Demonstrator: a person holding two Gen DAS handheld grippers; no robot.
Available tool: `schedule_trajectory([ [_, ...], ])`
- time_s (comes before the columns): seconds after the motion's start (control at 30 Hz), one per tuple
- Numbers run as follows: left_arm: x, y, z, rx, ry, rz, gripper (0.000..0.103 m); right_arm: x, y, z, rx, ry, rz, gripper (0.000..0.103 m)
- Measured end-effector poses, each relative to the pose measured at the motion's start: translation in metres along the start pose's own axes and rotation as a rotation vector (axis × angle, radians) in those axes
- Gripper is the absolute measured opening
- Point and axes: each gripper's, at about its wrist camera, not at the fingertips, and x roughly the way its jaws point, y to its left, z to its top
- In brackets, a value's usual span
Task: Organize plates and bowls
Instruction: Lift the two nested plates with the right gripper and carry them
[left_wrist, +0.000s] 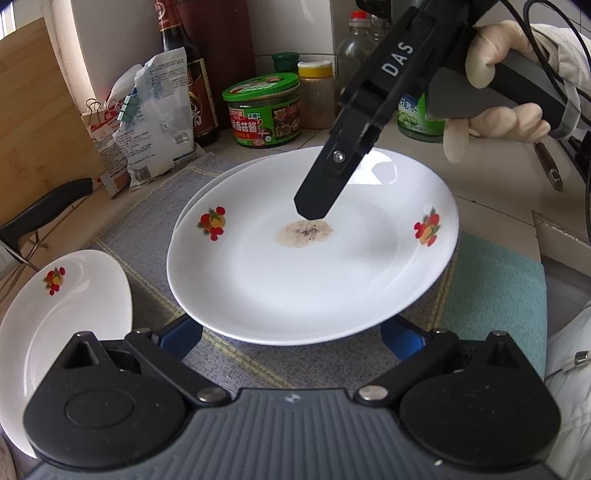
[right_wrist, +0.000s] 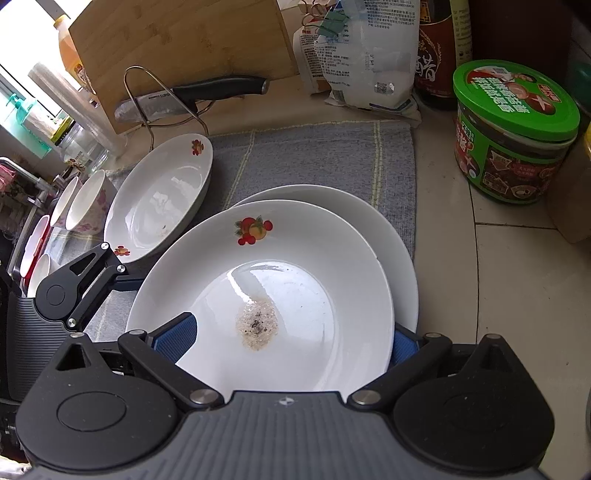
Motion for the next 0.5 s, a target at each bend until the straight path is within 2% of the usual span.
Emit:
schedule_trajectory([
  [0.5,-0.001,-0.001,0.000,0.014,-0.006,-0.009,0.102,-0.013,0.002,-0.006,0.018,-0.027,-0.019,0.103],
])
